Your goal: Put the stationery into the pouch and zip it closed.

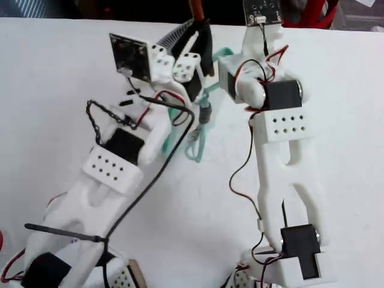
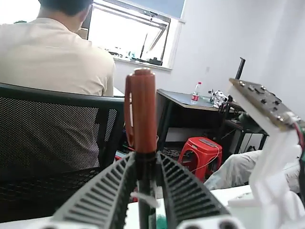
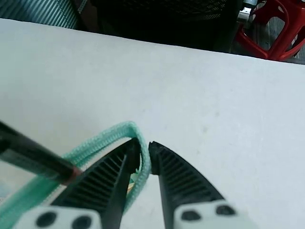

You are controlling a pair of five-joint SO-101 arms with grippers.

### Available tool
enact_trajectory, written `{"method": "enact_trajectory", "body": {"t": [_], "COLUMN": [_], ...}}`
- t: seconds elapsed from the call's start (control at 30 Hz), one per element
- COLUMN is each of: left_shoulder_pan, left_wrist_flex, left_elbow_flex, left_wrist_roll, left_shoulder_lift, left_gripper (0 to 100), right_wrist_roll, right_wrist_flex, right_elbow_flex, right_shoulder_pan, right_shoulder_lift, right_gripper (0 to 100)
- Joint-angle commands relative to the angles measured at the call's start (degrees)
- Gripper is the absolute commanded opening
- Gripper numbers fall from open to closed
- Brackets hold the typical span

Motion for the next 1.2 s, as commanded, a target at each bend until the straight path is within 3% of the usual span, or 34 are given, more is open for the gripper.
{"method": "enact_trajectory", "body": {"t": [0.0,0.17,0.3,0.4,0.5,0.7,0.83,1.0,1.17], "left_shoulder_pan": [0.3,-0.1,1.1,1.0,0.5,0.2,-3.3,-8.9,-18.1], "left_wrist_flex": [-2.0,-5.5,0.9,8.6,15.5,24.2,29.2,36.0,49.2], "left_elbow_flex": [-1.1,-0.5,-0.5,-1.0,-1.0,-0.5,-1.1,-1.1,-0.5], "left_wrist_roll": [-0.1,-8.1,-12.8,-9.8,-4.1,-4.0,-4.8,-12.8,-21.4], "left_shoulder_lift": [0.8,7.2,10.2,7.5,1.5,-10.5,-16.8,-27.4,-33.0], "left_gripper": [3,3,9,18,19,20,20,20,19], "right_wrist_roll": [-0.4,-0.4,-0.3,-0.2,-0.1,-0.3,-0.4,-0.4,-0.4], "right_wrist_flex": [-0.1,-0.1,-0.4,-0.8,-0.8,-0.8,-0.7,-0.5,-0.5], "right_elbow_flex": [2.5,2.5,2.5,2.5,2.5,2.5,2.5,2.5,2.7], "right_shoulder_pan": [0.6,0.8,0.8,0.8,0.8,0.9,0.9,0.9,0.9], "right_shoulder_lift": [0.8,0.7,0.8,1.0,1.0,1.0,1.0,1.0,1.0], "right_gripper": [1.8,1.8,1.8,1.8,1.8,1.8,1.8,1.8,1.8]}}
